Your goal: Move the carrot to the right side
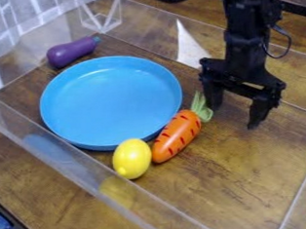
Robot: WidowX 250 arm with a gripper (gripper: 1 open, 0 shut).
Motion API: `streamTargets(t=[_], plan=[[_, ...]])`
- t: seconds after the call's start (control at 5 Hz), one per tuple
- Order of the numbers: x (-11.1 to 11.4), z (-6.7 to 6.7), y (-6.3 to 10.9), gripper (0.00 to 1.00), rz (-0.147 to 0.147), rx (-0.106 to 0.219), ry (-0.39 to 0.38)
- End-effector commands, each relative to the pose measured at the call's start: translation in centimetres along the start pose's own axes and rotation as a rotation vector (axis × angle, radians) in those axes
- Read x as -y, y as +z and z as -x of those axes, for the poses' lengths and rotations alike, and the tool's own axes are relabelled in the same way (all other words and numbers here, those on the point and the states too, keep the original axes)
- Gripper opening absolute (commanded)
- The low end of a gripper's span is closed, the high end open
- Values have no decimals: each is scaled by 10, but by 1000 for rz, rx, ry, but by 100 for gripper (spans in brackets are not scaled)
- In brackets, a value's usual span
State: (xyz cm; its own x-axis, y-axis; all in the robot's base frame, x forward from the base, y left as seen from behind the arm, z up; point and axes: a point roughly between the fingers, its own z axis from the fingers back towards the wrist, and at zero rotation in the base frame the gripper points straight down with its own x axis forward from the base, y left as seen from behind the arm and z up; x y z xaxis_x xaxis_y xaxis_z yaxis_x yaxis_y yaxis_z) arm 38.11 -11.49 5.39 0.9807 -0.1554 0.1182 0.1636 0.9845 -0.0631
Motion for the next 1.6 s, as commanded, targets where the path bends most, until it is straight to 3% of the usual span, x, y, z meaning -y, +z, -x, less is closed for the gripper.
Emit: streamTargets(t=[0.0, 0.2, 0.4, 0.6, 0.8, 1.2, 1.4], plan=[[-5, -1, 40, 100, -5, 76, 24], [-20, 12, 56, 100, -16, 63, 52], [-45, 21, 94, 100, -18, 76, 55], [-60, 25, 115, 100, -12, 96, 66], [-65, 25, 120, 100, -15, 92, 51], [-69, 24, 92, 100, 1, 72, -67], [-64, 27, 80, 100, -7, 64, -77]])
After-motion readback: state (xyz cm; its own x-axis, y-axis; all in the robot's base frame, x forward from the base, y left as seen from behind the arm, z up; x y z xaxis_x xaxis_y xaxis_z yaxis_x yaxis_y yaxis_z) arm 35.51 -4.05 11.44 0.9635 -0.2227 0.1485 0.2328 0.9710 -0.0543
